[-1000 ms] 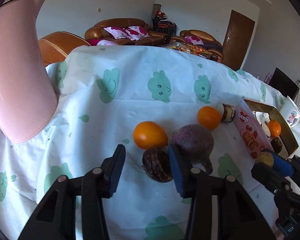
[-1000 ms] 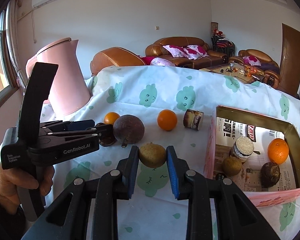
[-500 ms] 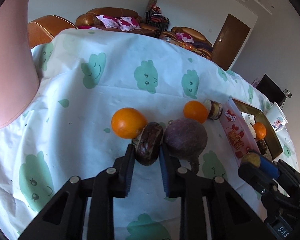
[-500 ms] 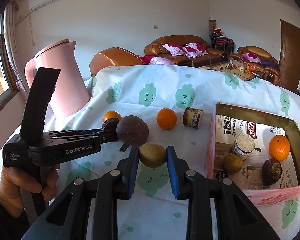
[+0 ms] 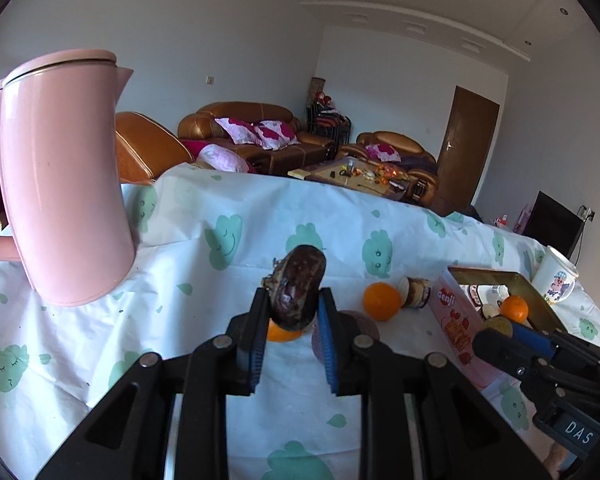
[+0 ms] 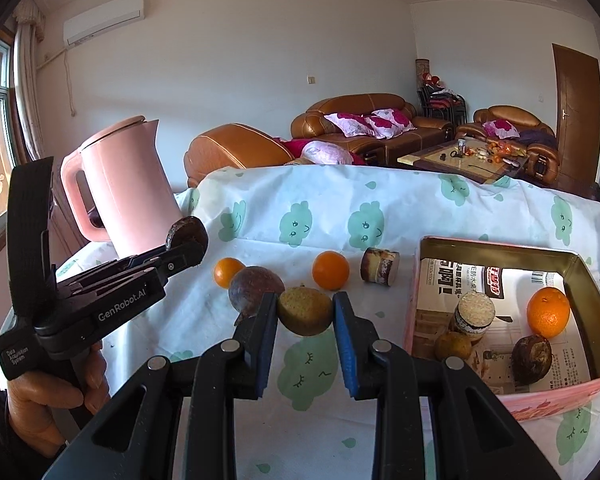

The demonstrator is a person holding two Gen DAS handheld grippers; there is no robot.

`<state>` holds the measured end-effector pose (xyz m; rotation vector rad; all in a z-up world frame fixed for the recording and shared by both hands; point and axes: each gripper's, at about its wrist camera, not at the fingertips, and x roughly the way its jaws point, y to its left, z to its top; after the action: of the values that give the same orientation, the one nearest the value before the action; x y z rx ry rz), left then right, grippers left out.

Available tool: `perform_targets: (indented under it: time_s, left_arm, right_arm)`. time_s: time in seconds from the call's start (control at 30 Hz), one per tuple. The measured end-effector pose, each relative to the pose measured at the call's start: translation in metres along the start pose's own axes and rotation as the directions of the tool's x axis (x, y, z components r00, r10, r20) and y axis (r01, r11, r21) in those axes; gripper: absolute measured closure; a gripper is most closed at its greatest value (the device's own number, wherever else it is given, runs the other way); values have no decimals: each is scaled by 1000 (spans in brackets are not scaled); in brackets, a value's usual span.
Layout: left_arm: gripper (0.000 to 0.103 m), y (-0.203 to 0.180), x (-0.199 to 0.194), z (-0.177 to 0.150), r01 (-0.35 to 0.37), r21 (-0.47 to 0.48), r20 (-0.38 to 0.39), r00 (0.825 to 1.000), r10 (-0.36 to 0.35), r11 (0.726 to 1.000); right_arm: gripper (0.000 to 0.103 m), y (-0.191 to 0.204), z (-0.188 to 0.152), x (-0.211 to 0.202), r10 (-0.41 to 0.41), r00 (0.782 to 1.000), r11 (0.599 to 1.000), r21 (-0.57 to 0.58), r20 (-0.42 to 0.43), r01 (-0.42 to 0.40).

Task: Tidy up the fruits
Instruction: 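Carry the tan fruit and date over the pink tin tray and release both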

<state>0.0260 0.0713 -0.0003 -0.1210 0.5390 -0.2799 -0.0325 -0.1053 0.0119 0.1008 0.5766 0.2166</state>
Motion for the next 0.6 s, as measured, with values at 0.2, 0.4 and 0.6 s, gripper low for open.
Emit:
perform_targets:
  time_s: [0.2, 0.4, 0.6]
  left_arm:
    - [78, -19, -7, -3, -27, 16, 43, 999, 26, 1000]
    - [78, -44, -2, -9, -24, 34, 21, 1000, 23, 999]
    - [78, -77, 1, -11, 8, 55, 18, 1000, -9, 998]
  right_arm:
    - [73, -4, 5, -6, -76, 996, 996, -39, 40, 77]
    - [73, -24, 9, -12, -186, 980, 979, -68, 73, 191]
    - [73, -54, 11, -22, -228, 970, 971, -50, 85, 233]
